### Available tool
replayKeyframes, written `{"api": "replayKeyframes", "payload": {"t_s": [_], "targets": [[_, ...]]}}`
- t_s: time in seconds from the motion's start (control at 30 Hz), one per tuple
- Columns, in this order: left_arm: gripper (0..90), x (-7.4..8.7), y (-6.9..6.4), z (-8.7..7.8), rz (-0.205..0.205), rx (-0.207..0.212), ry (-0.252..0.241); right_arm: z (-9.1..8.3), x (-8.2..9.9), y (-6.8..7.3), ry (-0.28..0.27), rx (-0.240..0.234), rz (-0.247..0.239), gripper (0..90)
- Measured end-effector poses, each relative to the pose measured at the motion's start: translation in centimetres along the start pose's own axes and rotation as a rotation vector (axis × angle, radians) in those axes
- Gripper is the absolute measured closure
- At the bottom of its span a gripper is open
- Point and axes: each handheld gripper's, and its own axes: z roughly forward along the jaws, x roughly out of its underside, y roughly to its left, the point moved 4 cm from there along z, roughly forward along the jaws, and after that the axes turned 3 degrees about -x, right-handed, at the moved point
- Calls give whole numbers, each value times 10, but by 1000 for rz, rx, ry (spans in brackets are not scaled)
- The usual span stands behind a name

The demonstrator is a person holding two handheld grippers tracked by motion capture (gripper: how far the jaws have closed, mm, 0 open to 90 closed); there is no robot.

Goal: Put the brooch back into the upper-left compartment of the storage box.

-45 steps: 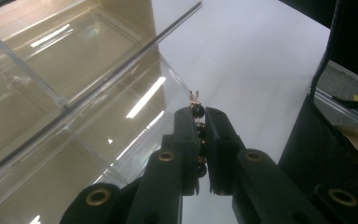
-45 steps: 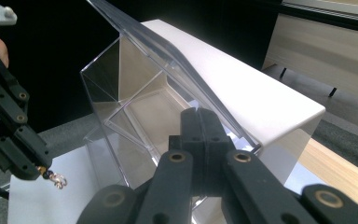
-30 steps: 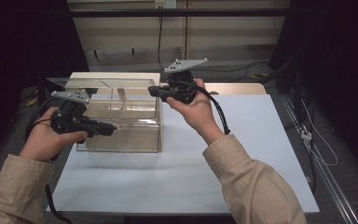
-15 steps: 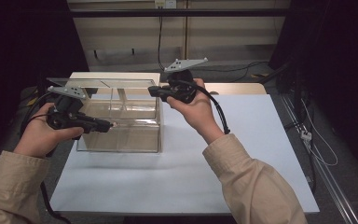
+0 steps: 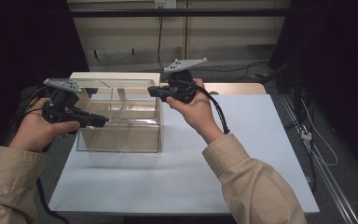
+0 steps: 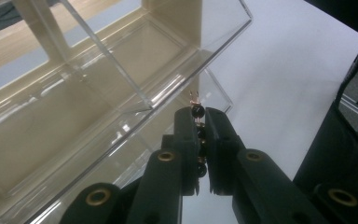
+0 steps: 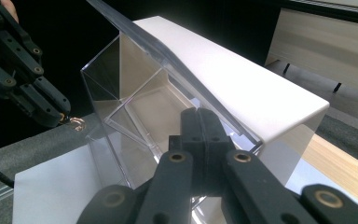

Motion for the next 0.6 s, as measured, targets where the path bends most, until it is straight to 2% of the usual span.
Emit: {"api": "replayKeyframes", "payload": {"t_s": [0.6], "targets": [[842,-4,8,-8,-15,-28,-4,3,1,2,7,-8,-4,900]]}}
